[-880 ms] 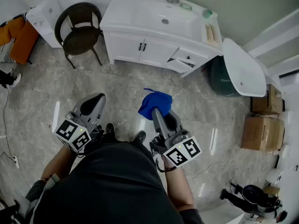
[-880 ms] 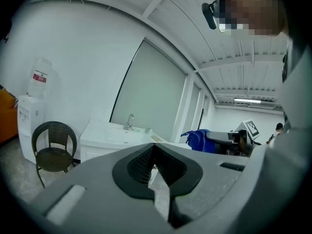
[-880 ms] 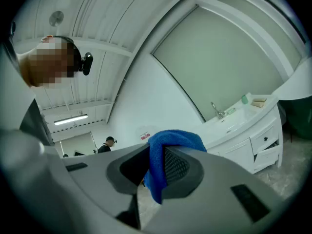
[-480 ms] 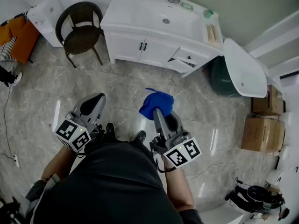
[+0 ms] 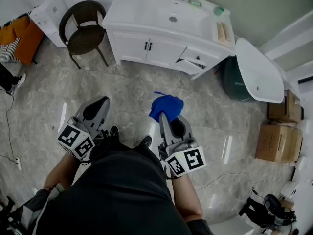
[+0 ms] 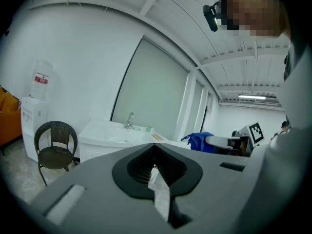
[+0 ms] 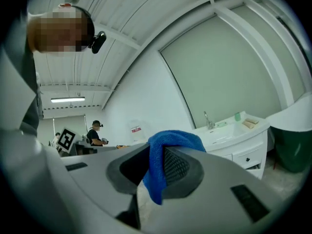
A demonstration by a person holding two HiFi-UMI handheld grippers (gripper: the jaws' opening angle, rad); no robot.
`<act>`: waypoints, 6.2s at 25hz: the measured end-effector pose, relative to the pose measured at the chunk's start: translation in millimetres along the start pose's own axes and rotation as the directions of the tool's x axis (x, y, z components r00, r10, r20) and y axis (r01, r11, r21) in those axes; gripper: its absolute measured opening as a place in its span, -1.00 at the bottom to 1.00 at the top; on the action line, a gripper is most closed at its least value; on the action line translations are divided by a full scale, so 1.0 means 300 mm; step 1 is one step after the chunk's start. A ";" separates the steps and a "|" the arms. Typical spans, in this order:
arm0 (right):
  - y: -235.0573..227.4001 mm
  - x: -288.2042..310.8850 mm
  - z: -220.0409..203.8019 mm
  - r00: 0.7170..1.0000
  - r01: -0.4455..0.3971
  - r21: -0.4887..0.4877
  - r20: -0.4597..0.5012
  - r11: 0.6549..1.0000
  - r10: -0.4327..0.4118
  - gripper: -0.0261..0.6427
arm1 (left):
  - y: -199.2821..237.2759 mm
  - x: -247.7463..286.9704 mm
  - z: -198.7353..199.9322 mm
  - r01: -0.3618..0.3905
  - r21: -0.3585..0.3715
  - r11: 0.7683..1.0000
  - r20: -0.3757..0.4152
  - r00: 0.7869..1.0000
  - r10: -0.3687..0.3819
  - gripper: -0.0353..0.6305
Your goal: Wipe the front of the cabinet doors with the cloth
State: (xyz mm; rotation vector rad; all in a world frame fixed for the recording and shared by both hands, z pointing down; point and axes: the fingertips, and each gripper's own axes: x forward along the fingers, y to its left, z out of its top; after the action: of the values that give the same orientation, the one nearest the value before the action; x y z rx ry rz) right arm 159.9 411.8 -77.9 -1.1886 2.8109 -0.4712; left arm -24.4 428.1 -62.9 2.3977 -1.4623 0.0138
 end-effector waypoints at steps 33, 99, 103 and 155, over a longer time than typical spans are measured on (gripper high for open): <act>-0.405 0.661 -0.089 0.945 0.171 -0.202 -0.243 0.964 -0.219 -0.75 | 0.576 0.549 0.076 0.079 -0.063 0.995 -0.072 0.994 -0.083 -0.90; -1.566 1.497 -1.196 0.818 0.035 -0.324 -0.534 0.945 -0.214 -0.75 | 0.761 1.458 -0.819 0.008 0.005 1.000 -0.294 0.956 -0.006 -0.90; -1.666 1.425 -1.187 0.805 0.064 -0.370 -0.530 0.927 -0.267 -0.75 | 0.729 1.456 -0.852 0.016 -0.015 1.000 -0.283 0.959 -0.019 -0.90; -1.556 1.574 -1.430 0.709 -0.145 -0.458 -0.666 0.877 -0.231 -0.75 | 0.857 1.440 -0.939 -0.027 -0.083 0.996 -0.333 0.943 -0.002 -0.90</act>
State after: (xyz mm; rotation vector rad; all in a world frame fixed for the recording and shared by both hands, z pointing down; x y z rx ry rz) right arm 80.1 -119.3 502.2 -1.3852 3.7557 -0.2574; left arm 2.8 27.9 350.8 2.1857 -1.2911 0.3355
